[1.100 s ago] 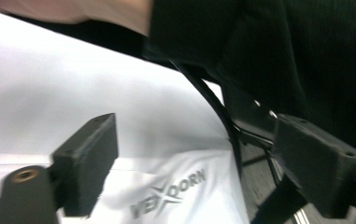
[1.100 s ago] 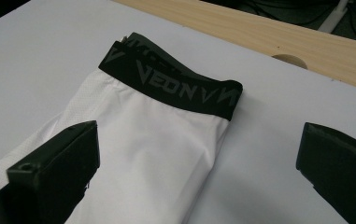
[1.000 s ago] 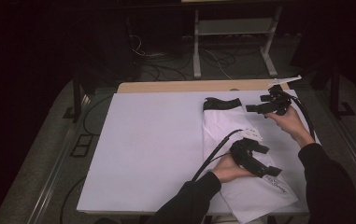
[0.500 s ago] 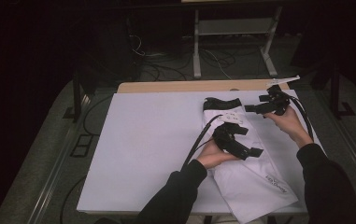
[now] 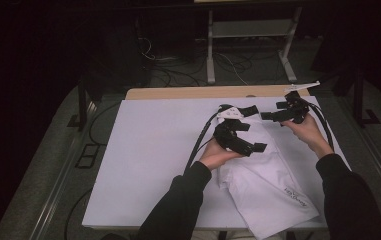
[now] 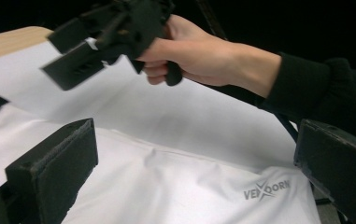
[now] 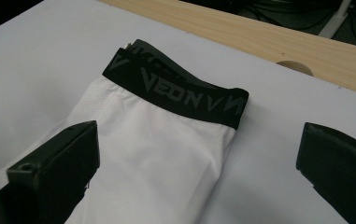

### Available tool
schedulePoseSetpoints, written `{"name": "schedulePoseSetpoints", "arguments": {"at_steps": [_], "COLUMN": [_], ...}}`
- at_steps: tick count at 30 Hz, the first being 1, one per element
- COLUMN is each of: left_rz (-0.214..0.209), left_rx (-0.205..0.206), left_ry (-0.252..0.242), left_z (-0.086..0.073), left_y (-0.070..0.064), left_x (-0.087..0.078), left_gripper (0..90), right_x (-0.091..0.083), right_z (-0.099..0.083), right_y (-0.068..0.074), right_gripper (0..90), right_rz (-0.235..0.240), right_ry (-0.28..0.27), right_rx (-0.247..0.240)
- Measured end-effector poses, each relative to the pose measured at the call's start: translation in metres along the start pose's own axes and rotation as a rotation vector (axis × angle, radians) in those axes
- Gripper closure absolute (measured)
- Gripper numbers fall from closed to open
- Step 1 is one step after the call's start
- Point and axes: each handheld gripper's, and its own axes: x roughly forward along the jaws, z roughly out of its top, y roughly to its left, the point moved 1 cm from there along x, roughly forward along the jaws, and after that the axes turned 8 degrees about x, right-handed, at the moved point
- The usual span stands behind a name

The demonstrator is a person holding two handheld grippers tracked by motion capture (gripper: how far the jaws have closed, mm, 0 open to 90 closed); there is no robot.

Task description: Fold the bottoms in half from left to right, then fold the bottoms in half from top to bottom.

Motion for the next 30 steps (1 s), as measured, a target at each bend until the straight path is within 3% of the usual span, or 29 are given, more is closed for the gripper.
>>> {"name": "schedulePoseSetpoints", "arguments": {"at_steps": [10, 30], "left_rz": [0.068, 0.177], "left_rx": [-0.053, -0.177], "left_ry": [0.01, 0.02], "left_z": [-0.01, -0.038], "left_y": [0.025, 0.072], "left_x": [-0.013, -0.016], "left_gripper": [0.0, 0.0], "right_x": [0.004, 0.012], "right_z": [-0.006, -0.014], "right_y": [-0.005, -0.017], "right_gripper": [0.0, 0.0], "right_rz": [0.0, -0.003], "right_ry": [0.015, 0.052], "right_rx": [0.016, 0.057]}}
